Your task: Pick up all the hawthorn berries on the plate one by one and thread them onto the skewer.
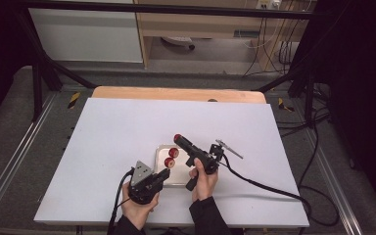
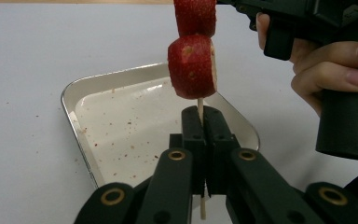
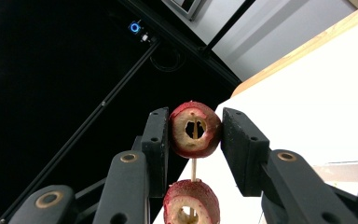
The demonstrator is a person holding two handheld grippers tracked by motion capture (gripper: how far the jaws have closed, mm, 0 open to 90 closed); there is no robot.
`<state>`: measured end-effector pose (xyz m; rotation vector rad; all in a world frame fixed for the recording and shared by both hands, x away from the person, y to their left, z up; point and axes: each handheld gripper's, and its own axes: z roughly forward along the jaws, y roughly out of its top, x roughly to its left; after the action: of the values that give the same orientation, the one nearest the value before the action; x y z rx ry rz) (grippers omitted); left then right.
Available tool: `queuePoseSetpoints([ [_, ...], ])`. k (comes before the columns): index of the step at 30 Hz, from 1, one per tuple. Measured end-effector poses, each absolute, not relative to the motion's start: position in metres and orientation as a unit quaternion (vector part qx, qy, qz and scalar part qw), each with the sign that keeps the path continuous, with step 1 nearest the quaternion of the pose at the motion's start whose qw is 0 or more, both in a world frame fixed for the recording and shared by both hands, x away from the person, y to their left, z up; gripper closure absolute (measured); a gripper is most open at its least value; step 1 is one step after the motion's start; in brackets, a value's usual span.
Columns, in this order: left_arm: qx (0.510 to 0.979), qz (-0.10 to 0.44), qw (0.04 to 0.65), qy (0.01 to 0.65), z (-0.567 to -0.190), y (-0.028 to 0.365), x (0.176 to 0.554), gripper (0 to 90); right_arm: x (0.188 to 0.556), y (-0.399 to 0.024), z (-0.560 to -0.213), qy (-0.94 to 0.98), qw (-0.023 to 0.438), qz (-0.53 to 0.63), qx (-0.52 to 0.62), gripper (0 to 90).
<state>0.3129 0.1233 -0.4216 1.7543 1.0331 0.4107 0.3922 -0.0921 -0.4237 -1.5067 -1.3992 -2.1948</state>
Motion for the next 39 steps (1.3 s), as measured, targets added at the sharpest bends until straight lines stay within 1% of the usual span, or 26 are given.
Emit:
queuePoseSetpoints([
  [6, 0.727, 0.166, 0.509, 0.429, -0.421, 0.125, 0.312, 88.6, 0.391, -0.093, -0.422, -0.458, 0.051, -0.739, -0.492, 63.5],
  [11, 0.711, 0.164, 0.528, 0.434, -0.418, 0.123, 0.311, 88.6, 0.389, -0.093, -0.421, -0.452, 0.034, -0.754, -0.476, 63.6],
  [16, 0.696, 0.172, 0.537, 0.445, -0.420, 0.112, 0.310, 88.6, 0.385, -0.088, -0.427, -0.426, 0.039, -0.768, -0.476, 63.9],
  [22, 0.681, 0.161, 0.545, 0.462, -0.423, 0.107, 0.315, 88.6, 0.382, -0.087, -0.431, -0.436, 0.038, -0.762, -0.478, 64.0],
  [25, 0.687, 0.165, 0.540, 0.458, -0.423, 0.108, 0.318, 88.5, 0.382, -0.087, -0.429, -0.447, 0.043, -0.753, -0.480, 63.8],
  [29, 0.691, 0.162, 0.540, 0.452, -0.421, 0.112, 0.321, 88.5, 0.383, -0.089, -0.425, -0.459, 0.033, -0.746, -0.481, 62.7],
  [30, 0.692, 0.164, 0.540, 0.451, -0.420, 0.114, 0.321, 88.5, 0.383, -0.090, -0.424, -0.461, 0.030, -0.744, -0.482, 60.3],
  [32, 0.695, 0.165, 0.538, 0.447, -0.420, 0.118, 0.321, 88.5, 0.384, -0.092, -0.421, -0.474, 0.023, -0.735, -0.484, 51.8],
  [39, 0.711, 0.169, 0.522, 0.440, -0.420, 0.136, 0.324, 88.5, 0.388, -0.103, -0.411, -0.555, -0.015, -0.686, -0.470, 31.8],
])
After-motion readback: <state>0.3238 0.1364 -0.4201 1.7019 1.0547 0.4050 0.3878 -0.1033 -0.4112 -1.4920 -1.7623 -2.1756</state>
